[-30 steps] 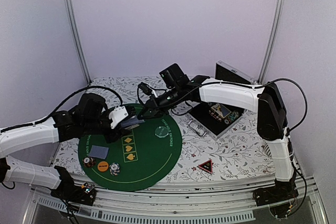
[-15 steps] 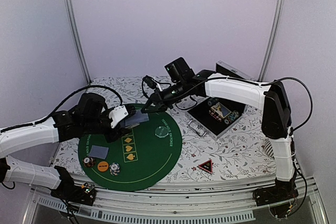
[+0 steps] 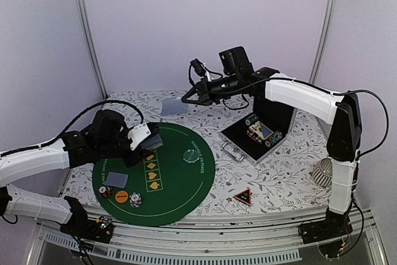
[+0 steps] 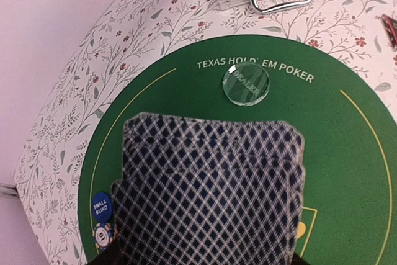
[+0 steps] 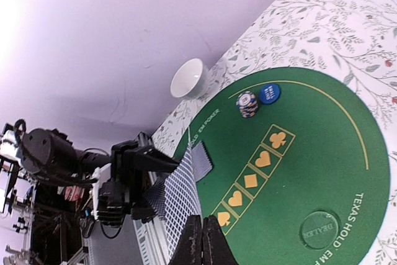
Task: Distribute texas hold em gaming equipment
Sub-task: Distribute the poker card in the small blind area.
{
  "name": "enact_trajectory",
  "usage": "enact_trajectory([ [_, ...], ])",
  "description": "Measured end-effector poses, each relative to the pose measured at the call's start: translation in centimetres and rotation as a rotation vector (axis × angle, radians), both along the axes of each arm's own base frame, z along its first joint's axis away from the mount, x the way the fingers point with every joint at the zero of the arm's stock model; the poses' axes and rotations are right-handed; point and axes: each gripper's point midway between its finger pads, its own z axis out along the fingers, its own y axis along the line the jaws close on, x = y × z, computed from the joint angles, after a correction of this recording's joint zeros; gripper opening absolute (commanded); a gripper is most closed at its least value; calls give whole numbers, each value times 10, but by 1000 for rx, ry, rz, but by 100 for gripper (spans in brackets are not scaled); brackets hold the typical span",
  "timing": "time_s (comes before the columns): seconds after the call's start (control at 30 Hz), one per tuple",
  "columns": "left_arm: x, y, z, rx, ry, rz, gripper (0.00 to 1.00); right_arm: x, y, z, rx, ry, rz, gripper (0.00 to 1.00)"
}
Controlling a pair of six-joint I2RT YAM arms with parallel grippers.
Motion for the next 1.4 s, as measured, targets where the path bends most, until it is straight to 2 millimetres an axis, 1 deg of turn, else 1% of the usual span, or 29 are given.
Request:
enact_trajectory([
  [0.13,5,6,0,8,-9,44,49,31,-6,-14,34,23,-115,2],
  [0.23,11,14,1,12,-14,88,49,55,4,-24,94,52,-176,2],
  [0.3,15,20,1,14,-17,121,49,69,16,-39,141,88,-204,2],
  [0.37,19,26,1,17,-19,151,49,82,30,-62,180,144,-228,2],
  [0.43,23,32,1,18,-22,181,49,95,44,-94,213,221,-254,2],
  [0.5,26,36,2,21,-27,205,49,105,58,-131,227,304,-281,2],
  [0.57,28,40,2,23,-30,224,49,113,72,-161,238,368,-308,2],
  [0.63,29,42,3,23,-32,239,49,116,86,-185,245,411,-325,2],
  [0.7,31,45,3,20,-32,253,49,117,99,-196,265,438,-339,2],
  [0.83,33,48,6,8,-35,271,49,108,123,-204,304,481,-367,2],
  [0.97,33,49,9,-3,-35,276,49,102,140,-201,340,494,-403,2],
  [1.13,35,50,12,-18,-37,283,49,98,152,-192,372,481,-444,2],
  [1.2,35,50,13,-21,-37,286,49,100,154,-191,388,474,-461,2],
  [1.27,35,51,13,-24,-35,287,49,102,157,-194,403,478,-477,2],
  [1.4,35,50,13,-29,-32,282,49,102,161,-212,396,471,-514,2],
])
